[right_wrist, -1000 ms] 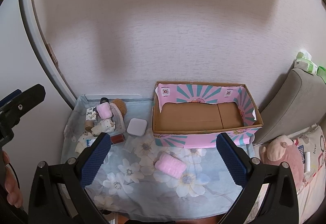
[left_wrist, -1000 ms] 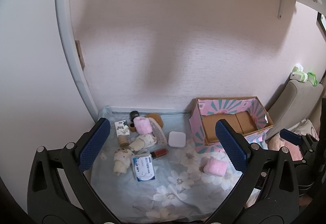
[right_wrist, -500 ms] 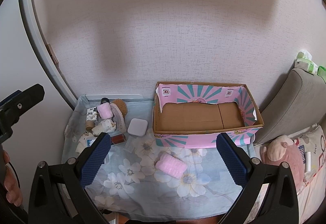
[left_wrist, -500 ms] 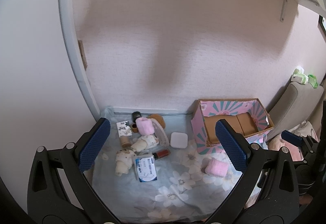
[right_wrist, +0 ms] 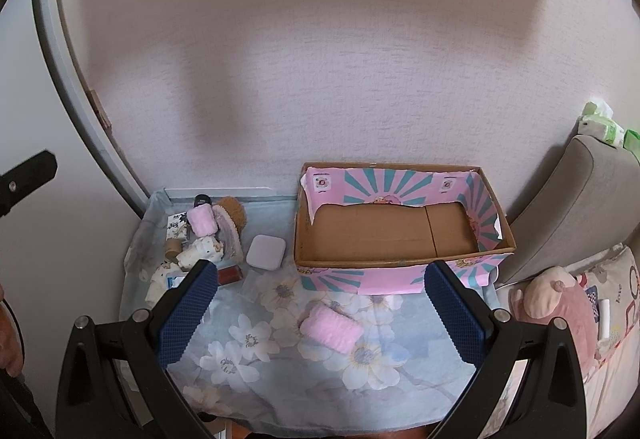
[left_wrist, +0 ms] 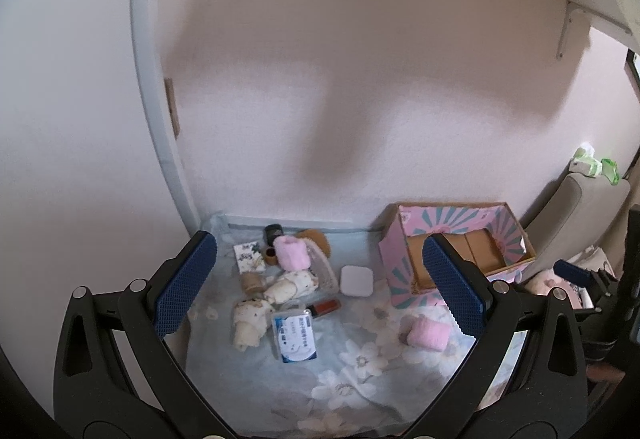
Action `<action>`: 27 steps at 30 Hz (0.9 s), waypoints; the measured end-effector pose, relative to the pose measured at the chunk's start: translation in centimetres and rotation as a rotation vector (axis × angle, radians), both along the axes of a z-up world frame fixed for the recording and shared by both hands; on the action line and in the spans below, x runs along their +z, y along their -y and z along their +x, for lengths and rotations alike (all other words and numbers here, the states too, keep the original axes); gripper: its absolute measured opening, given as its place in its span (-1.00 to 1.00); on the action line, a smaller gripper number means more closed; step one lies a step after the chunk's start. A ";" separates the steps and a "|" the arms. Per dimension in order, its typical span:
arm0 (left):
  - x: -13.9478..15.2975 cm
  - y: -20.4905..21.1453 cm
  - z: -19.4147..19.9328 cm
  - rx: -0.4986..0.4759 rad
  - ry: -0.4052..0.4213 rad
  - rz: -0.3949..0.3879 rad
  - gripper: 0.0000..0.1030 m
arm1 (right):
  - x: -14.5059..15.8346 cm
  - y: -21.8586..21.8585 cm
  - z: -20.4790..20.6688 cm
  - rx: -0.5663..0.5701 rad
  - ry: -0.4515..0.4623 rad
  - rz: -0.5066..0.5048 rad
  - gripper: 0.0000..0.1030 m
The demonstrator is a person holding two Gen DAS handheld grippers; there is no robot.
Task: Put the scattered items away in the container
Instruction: 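Move both tools toward the scattered items on the cloth, then grasp the floss pick box with left tool while right tool grasps pink towel roll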
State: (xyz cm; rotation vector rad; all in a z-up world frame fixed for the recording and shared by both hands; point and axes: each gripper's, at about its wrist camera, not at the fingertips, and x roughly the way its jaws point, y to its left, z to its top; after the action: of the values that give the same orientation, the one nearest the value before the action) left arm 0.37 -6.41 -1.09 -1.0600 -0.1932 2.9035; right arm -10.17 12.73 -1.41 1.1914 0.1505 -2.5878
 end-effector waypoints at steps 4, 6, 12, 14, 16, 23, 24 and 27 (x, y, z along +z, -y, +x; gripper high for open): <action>-3.2 0.4 -0.1 0.003 0.067 -0.004 0.99 | -1.2 -0.4 -0.4 0.018 0.013 -0.010 0.99; -5.2 0.4 0.1 -0.006 0.099 0.000 0.99 | -2.1 -0.6 -0.6 0.034 0.029 -0.016 0.99; -13.3 0.2 0.5 -0.019 0.190 -0.009 0.99 | -7.6 -1.4 -1.0 0.099 0.120 0.004 0.99; -16.0 0.0 0.4 -0.011 0.219 -0.008 0.95 | -9.7 -1.5 -1.1 0.122 0.153 0.003 0.99; -18.5 -0.1 0.3 0.000 0.240 -0.008 0.94 | -12.3 -1.3 -1.1 0.161 0.177 0.006 0.99; -24.5 -0.3 -0.6 0.052 0.234 -0.004 0.87 | -19.0 -1.7 -2.5 0.293 0.172 0.093 0.99; -25.0 -0.3 -0.8 0.063 0.241 -0.002 0.84 | -19.6 -1.9 -2.7 0.307 0.170 0.085 0.99; -26.6 -0.4 -1.3 0.087 0.248 -0.015 0.58 | -21.3 -2.1 -3.2 0.349 0.153 0.076 0.99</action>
State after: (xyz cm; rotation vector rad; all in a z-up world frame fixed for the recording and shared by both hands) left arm -0.93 -6.00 -27.67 -1.4487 -0.2314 2.8436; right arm -13.40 14.85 -22.68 1.2572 0.3899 -2.1992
